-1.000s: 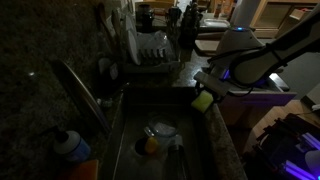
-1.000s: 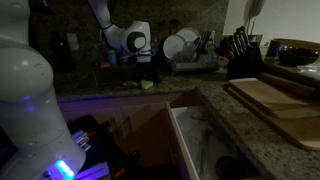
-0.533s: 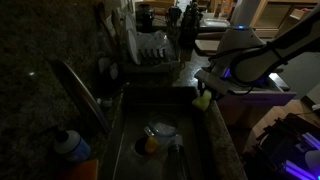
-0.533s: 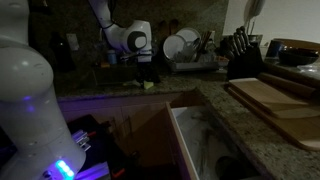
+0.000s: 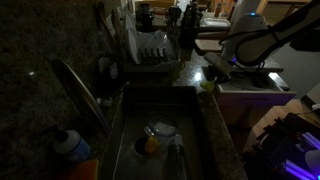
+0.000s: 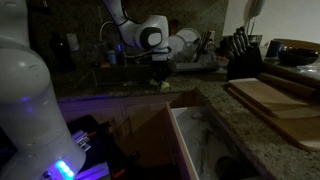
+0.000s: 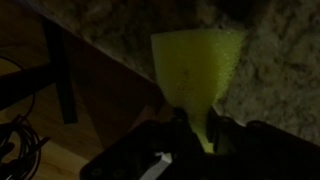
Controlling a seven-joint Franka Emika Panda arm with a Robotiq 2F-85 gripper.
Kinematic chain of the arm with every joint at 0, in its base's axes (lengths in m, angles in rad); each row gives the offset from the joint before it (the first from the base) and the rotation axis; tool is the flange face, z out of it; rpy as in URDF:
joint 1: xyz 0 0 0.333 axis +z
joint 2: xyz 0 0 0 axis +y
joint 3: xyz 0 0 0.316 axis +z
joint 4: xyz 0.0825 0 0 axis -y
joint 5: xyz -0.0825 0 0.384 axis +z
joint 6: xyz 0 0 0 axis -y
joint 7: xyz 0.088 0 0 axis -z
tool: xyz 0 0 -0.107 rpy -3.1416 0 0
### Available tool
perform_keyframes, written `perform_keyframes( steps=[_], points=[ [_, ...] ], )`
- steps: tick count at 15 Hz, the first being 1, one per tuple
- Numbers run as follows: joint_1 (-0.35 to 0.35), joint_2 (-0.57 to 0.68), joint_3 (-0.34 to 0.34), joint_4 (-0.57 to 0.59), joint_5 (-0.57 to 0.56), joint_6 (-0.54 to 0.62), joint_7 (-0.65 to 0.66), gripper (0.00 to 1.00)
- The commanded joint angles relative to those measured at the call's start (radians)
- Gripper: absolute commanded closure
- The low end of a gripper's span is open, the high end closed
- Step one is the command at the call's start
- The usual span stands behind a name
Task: Move the yellow sponge to the right side of the countertop
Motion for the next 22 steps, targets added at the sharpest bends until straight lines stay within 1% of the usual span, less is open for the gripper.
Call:
perform_keyframes(
  steps=[1,5,7,8,9,10,11,14,15,16,17,18,19,21,22],
  points=[
    [-0.076,-0.107,-0.071,-0.008,-0.024,-0.054,0.022,0.95],
    [-0.192,-0.195,-0.159,0.004,-0.082,-0.108,0.092,0.95],
    [-0.252,-0.226,-0.185,0.011,-0.053,-0.156,0.074,0.95],
    [-0.273,-0.233,-0.194,0.012,-0.021,-0.177,0.041,0.95],
    [-0.284,-0.248,-0.199,0.008,0.035,-0.208,-0.017,0.95],
    [-0.284,-0.220,-0.177,0.014,-0.022,-0.156,0.033,0.95],
    [-0.297,-0.228,-0.181,0.014,-0.013,-0.165,0.015,0.80],
    [-0.295,-0.227,-0.169,0.014,-0.015,-0.164,0.022,0.80],
    [-0.294,-0.226,-0.166,0.014,-0.015,-0.164,0.023,0.95],
    [-0.311,-0.173,-0.162,0.032,-0.086,-0.029,0.147,0.95],
    [-0.321,-0.118,-0.177,0.096,-0.066,-0.045,0.172,0.95],
    [-0.330,-0.083,-0.188,0.127,-0.083,0.004,0.211,0.95],
    [-0.339,-0.042,-0.203,0.172,-0.087,0.026,0.241,0.95],
    [-0.340,0.038,-0.243,0.252,-0.140,0.044,0.359,0.95],
    [-0.326,0.076,-0.278,0.284,-0.198,0.032,0.438,0.95]
  ],
)
